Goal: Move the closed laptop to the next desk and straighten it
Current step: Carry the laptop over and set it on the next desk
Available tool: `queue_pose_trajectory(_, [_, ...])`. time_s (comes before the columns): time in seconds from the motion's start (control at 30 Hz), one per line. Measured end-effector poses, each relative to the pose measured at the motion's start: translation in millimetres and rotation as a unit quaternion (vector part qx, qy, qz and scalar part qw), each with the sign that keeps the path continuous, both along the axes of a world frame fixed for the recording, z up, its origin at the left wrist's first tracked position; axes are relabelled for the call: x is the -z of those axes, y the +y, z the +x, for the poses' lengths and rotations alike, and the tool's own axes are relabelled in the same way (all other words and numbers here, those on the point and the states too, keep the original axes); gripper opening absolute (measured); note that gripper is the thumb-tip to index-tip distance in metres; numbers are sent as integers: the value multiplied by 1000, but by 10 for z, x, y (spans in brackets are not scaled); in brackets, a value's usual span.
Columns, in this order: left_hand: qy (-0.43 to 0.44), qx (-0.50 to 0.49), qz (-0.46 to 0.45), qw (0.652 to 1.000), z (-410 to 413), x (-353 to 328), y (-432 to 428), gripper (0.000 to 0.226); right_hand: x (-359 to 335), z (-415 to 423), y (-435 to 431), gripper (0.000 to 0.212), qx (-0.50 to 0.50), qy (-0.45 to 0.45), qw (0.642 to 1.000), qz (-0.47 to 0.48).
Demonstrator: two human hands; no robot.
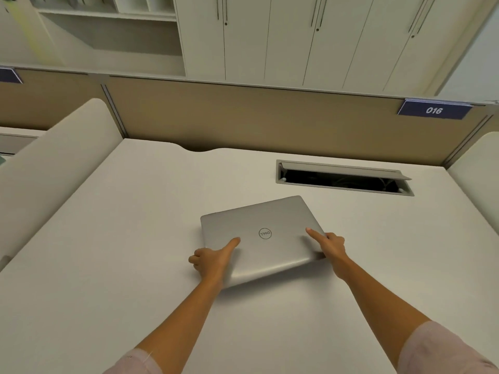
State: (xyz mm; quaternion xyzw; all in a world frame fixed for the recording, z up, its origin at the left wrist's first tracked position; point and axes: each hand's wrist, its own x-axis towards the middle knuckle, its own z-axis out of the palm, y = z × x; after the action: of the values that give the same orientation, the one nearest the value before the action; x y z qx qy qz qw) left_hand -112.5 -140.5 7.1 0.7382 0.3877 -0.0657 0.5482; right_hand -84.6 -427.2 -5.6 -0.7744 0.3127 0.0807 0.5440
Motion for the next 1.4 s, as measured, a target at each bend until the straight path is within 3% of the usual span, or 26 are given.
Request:
queue_pose_trajectory(0.3, [9, 67, 72, 995, -283, 152, -341, 101, 55, -403, -271, 59, 32, 15, 998, -52])
queue_pose_trajectory(0.63, [7, 116, 130, 985, -405, 253, -429, 103, 108, -503, -332, 63, 22, 28, 992, -121])
queue_pose_trajectory(0.87, [3, 243, 175, 954, -350, 262, -207, 98, 103, -557, -311, 61, -21, -8, 988, -155])
queue_pose_trajectory(1.13, [4, 296, 227, 928, -346, 291, -112, 97, 137, -559, -287, 58, -53, -12, 974, -222])
queue_pose_trajectory(1.3, [10, 324, 289, 901, -397, 261, -89, 86, 164, -575, -293, 60, -74, 1, 959, -273])
queue_pose_trajectory(1.4, [-17, 346, 428, 835, -477, 262, -70, 75, 153, -575, -329, 61, -91, 10, 953, -288])
